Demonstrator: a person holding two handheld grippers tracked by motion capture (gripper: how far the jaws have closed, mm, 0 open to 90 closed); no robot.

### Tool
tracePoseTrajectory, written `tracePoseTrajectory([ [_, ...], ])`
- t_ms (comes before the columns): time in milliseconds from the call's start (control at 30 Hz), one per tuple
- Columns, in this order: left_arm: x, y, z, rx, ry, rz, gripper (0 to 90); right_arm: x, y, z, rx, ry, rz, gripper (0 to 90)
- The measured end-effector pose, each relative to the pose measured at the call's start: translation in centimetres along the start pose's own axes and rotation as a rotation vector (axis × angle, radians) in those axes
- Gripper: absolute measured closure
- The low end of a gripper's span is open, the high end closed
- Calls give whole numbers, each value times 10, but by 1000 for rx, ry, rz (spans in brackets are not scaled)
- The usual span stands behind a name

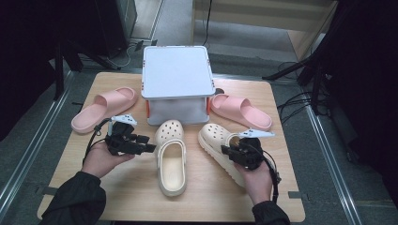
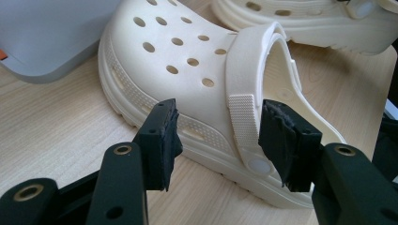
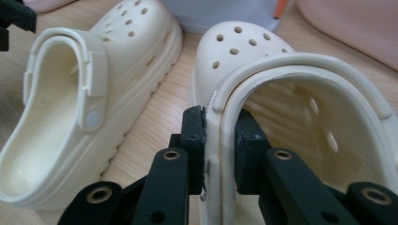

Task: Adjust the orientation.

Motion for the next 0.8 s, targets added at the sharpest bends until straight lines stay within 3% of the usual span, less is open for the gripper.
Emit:
tracePoseTrajectory([
  [167,5,-3,2,-1,-10,5,466,-10,15,-8,-21,-26,0,782],
  [467,15,-10,2,-16,-27,5,465,-24,39,-12,1,-75,-19,782],
  [800,24,-14,3,-31,-35,6,462,-22,53,-22,-1,-88,-28,772],
])
Point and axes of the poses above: each handheld gripper's, and its own axes: y roughly forward along the jaws, x roughly out of its underside, z roughly to its right, the point moved 9 cm from there along y, roughly forward along the jaws, and after that the axes turned 6 degrees about -x, right-handed, at the moved point
